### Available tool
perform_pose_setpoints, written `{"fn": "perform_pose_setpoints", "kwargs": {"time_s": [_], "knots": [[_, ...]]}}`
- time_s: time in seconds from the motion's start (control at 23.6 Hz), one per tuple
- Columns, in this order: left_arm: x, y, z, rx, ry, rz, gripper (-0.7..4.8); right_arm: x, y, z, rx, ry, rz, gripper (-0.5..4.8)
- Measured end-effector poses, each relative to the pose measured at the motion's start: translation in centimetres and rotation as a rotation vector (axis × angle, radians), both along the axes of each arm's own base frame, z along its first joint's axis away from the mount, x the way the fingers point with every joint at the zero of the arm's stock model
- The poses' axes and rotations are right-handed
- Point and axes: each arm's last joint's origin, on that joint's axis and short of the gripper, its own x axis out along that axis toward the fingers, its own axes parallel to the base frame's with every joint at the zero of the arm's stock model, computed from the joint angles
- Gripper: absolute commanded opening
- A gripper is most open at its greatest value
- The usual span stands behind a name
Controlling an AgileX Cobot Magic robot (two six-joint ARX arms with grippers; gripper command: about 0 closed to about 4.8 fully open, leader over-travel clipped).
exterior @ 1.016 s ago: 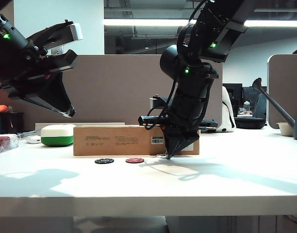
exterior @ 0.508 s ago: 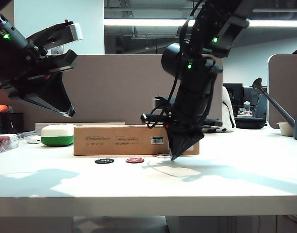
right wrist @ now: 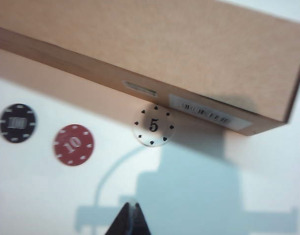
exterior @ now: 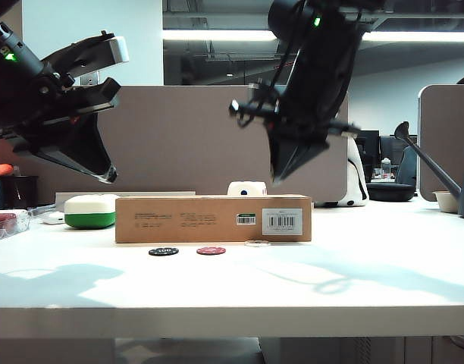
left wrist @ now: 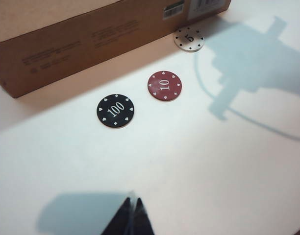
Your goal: Push the chip with the lowest value in the row forward next to the rectangular box.
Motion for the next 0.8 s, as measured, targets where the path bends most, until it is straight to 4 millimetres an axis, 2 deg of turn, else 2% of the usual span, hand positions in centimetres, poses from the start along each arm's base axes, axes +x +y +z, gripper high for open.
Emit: {"fn": "perform_pose_setpoints", "kwargs": {"time_s": [0.21,0.38,0.51,0.55,0.64,0.8], "knots": [[0.0,0.0,0.0,0.000,0.000,0.000,-0.05,-1.6,-0.9,2.9,0.021,-0.033,0.002,-0.09],[0.0,0.0,0.0,0.000,0.000,0.000,-0.05,-3.7,-2.1,5.2,0.018,-0.024,0.004,-0.09],[0.0,0.0,0.1,-0.001,-0.003,0.000,-0.05,-6.4,-2.1,6.9,0.101,-0.093,0.007,-0.09],[-0.1,0.1,0.3,-0.007,-0.012,0.000,-0.05,-8.1,-2.0,7.4,0.174,-0.150,0.017,-0.09],[-0.3,0.2,0.7,-0.017,-0.030,0.000,-0.05,-10.3,-2.0,7.5,0.199,-0.223,0.019,-0.09],[-0.7,0.4,1.4,-0.032,-0.057,0.000,-0.05,-13.7,-2.1,6.9,0.127,-0.324,-0.052,-0.09]]}}
